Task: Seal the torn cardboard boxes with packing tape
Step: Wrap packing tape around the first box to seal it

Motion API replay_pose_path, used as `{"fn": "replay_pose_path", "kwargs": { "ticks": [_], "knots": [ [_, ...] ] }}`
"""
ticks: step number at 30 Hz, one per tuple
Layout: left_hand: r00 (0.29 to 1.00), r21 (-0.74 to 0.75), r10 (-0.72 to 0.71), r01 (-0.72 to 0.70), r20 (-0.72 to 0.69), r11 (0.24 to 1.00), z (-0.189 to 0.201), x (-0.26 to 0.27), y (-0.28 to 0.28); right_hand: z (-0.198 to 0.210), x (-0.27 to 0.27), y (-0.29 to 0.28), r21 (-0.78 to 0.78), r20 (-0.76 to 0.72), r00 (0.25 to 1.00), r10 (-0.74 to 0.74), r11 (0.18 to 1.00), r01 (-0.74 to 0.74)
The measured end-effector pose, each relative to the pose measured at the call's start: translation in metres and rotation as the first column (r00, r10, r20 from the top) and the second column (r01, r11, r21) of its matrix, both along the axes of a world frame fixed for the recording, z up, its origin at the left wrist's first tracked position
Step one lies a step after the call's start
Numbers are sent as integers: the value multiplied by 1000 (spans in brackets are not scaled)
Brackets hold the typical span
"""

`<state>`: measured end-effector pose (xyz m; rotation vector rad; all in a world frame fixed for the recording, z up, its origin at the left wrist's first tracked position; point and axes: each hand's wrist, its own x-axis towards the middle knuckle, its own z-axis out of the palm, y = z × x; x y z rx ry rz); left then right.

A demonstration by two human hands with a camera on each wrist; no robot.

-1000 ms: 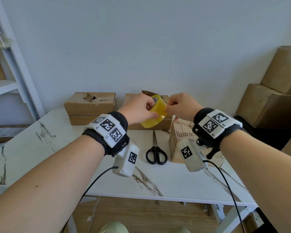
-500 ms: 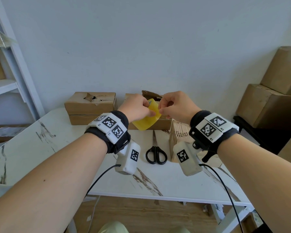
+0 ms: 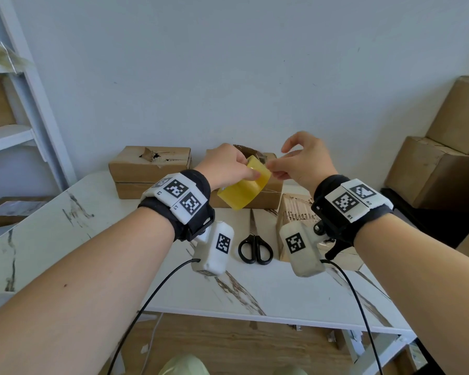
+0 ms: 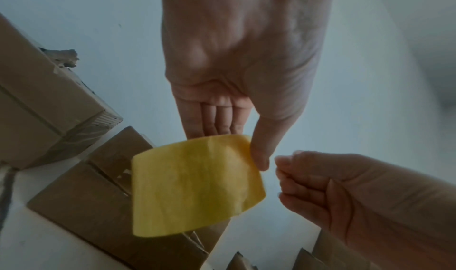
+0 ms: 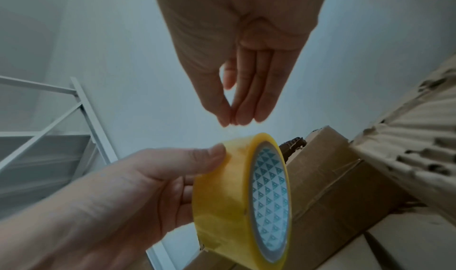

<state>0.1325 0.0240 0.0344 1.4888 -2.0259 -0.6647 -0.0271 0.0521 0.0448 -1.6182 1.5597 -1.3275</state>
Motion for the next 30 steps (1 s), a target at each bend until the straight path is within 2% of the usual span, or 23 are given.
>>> {"fn": "replay_pose_path", "kwargs": {
  "ticks": [3, 6, 10, 12, 15, 19, 25, 30],
  "knots": [
    [999, -16, 3, -2, 37, 1000, -1, 0, 2, 2, -2, -1, 124, 50, 995, 81, 988, -87],
    [998, -13, 1, 0, 61, 1000, -4, -2, 3, 4, -2, 0, 162, -104, 990, 96, 984, -79],
    [998, 4, -16, 15, 62, 1000, -3, -4, 3, 5, 0, -1, 71, -295, 955, -28, 996, 52],
    [998, 8, -21, 20, 52, 1000, -1, -5, 4, 6, 2, 0, 50, -345, 936, -68, 995, 91],
    [998, 19, -33, 32, 50, 999, 2, -7, 6, 10, 2, 0, 61, -342, 938, -64, 994, 91],
    [999, 81, -49, 48, 10, 996, 2, -6, 7, 13, 0, 1, 128, -266, 964, -18, 990, 53],
    [991, 187, -12, 37, -130, 982, 0, -5, 12, 14, -7, -1, 248, -250, 968, -25, 965, 89],
    [959, 269, -14, 94, -285, 958, 0, -1, 13, 16, -12, 7, 348, -129, 992, -9, 936, 54]
  ]
}}
